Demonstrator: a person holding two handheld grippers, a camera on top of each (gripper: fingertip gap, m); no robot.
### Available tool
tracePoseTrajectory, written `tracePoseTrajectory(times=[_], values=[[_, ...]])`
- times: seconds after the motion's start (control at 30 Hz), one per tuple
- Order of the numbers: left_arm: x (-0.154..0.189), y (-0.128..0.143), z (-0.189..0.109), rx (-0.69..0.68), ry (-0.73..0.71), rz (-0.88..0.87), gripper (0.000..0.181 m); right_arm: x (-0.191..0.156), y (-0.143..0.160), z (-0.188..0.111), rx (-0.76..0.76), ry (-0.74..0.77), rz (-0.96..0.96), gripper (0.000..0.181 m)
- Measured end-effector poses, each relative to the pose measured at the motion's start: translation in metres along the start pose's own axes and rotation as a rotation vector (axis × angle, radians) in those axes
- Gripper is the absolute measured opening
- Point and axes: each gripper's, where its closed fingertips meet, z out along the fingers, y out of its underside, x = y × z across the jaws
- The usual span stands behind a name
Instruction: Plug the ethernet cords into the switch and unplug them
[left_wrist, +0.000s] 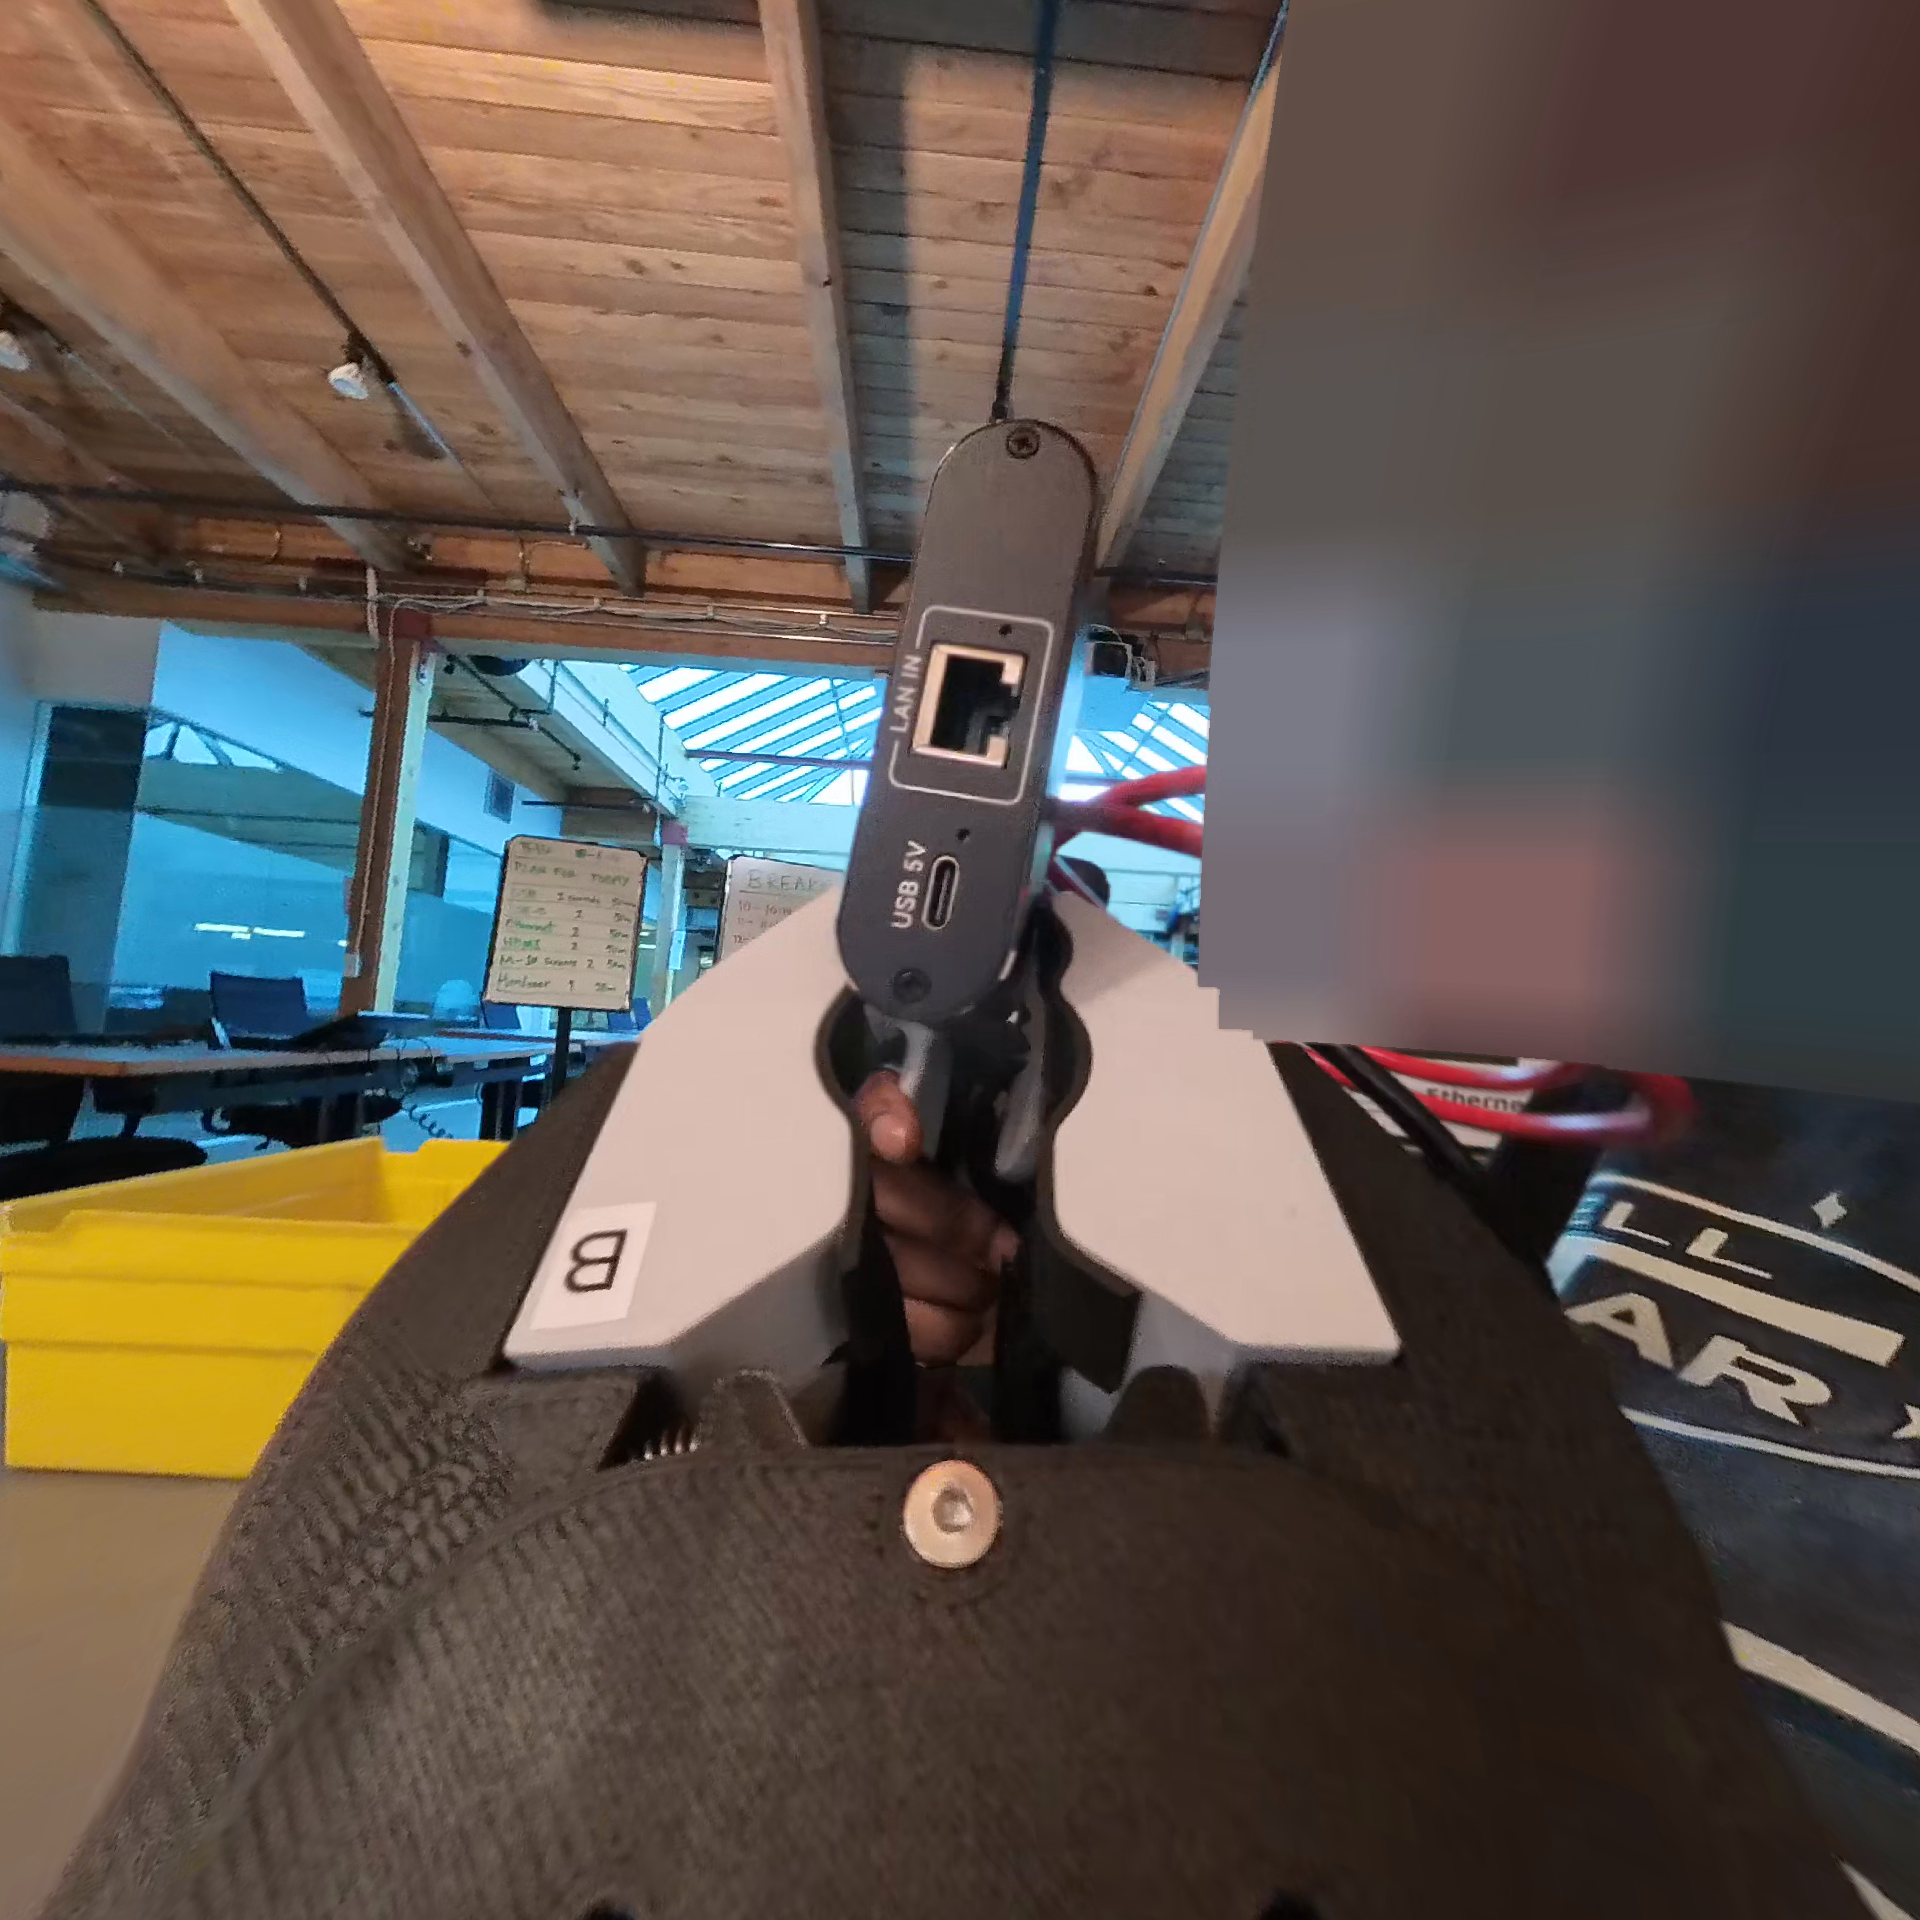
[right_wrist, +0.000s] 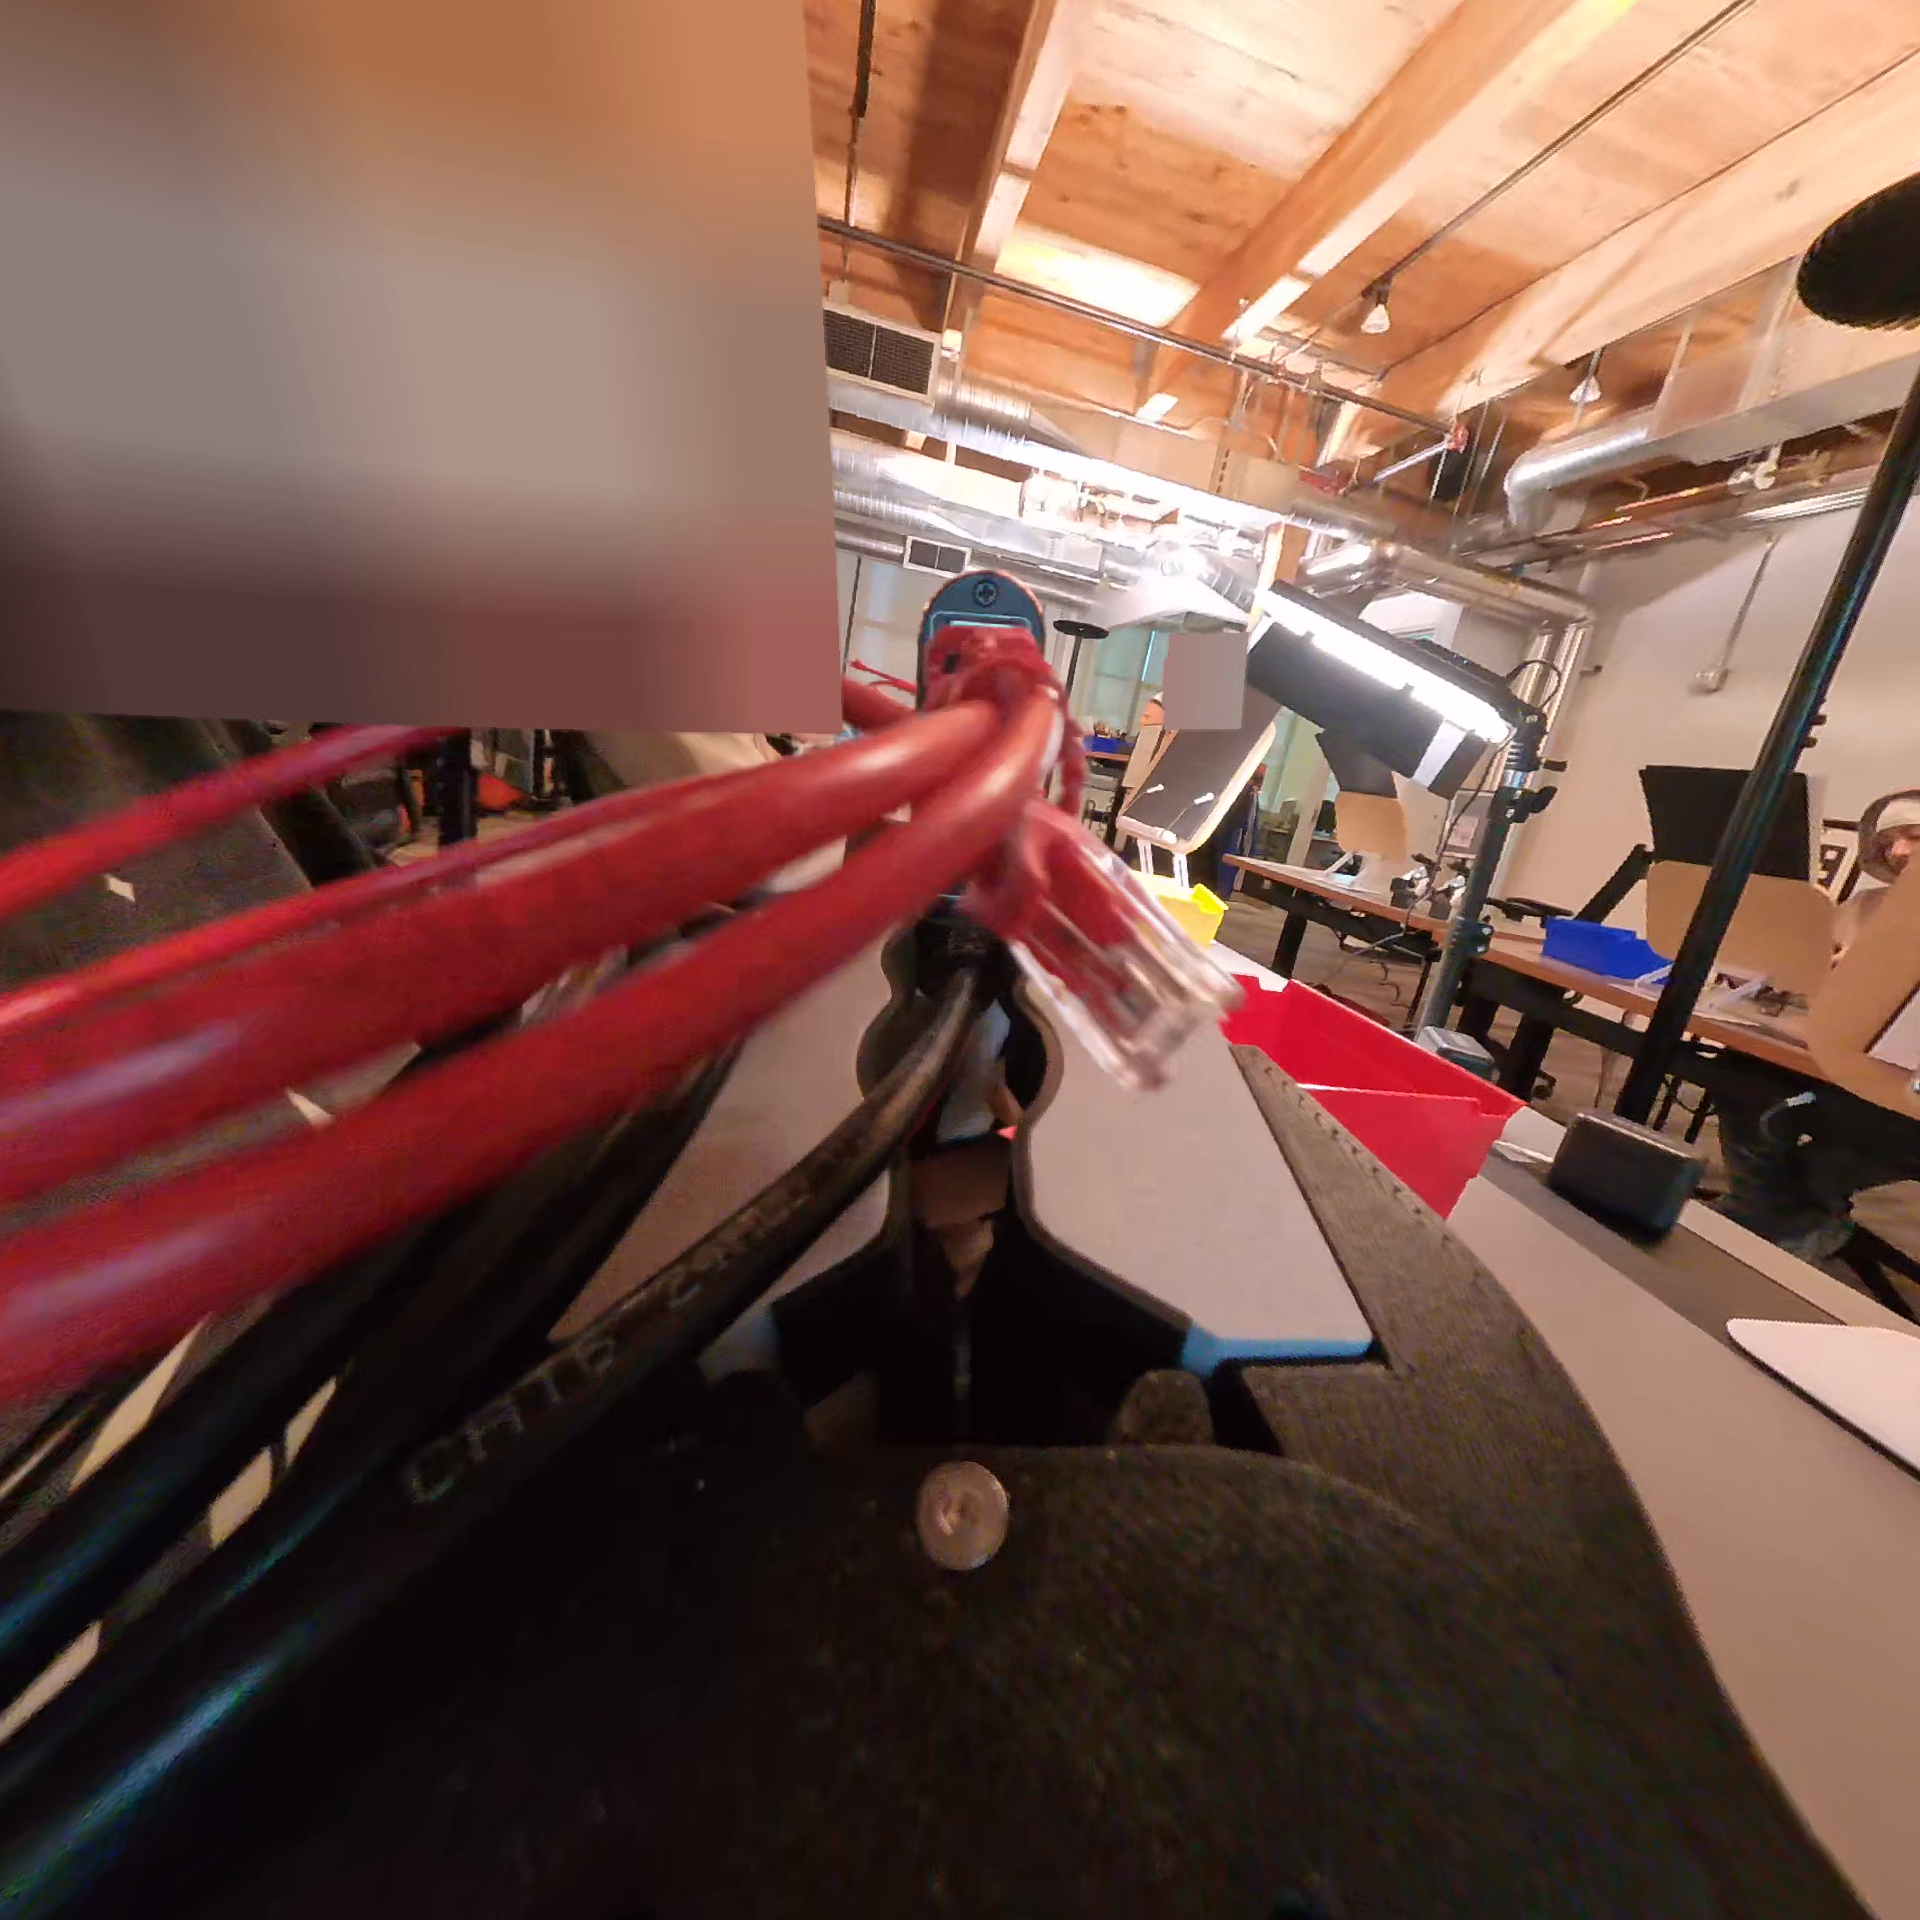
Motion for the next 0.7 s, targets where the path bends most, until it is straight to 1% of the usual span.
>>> tracePoseTrajectory(times=[0.03,0.13,0.2,0.23,0.27,0.37,0.4,0.63,0.7], values=[[0.002,-0.001,0.0,0.004,0.018,0.0,0.026,-0.001,-0.001,0.0,0.0,-0.004,0.006,0.013],[0.005,-0.004,-0.002,0.015,0.049,-0.029,0.026,-0.003,-0.001,0.003,-0.021,-0.007,0.01,0.008],[0.01,-0.007,-0.002,0.035,0.086,-0.038,0.026,-0.007,-0.001,0.004,-0.049,-0.006,-0.023,0.012],[0.013,-0.01,-0.003,0.049,0.104,-0.034,0.026,-0.008,-0.001,0.004,-0.07,-0.002,-0.048,0.022],[0.016,-0.012,-0.004,0.06,0.123,-0.036,0.026,-0.009,-0.001,0.004,-0.086,0.001,-0.071,0.024],[0.018,-0.014,-0.005,0.069,0.137,-0.033,0.026,-0.012,-0.003,0.005,-0.114,0.009,-0.117,0.018],[0.018,-0.014,-0.005,0.072,0.14,-0.032,0.026,-0.013,-0.003,0.005,-0.115,0.014,-0.124,0.019],[0.018,-0.016,-0.006,0.086,0.139,-0.024,0.025,-0.015,-0.005,0.009,-0.099,0.032,-0.082,0.015],[0.018,-0.015,-0.005,0.08,0.137,-0.014,0.025,-0.015,-0.002,0.01,-0.114,0.039,-0.089,0.008]])
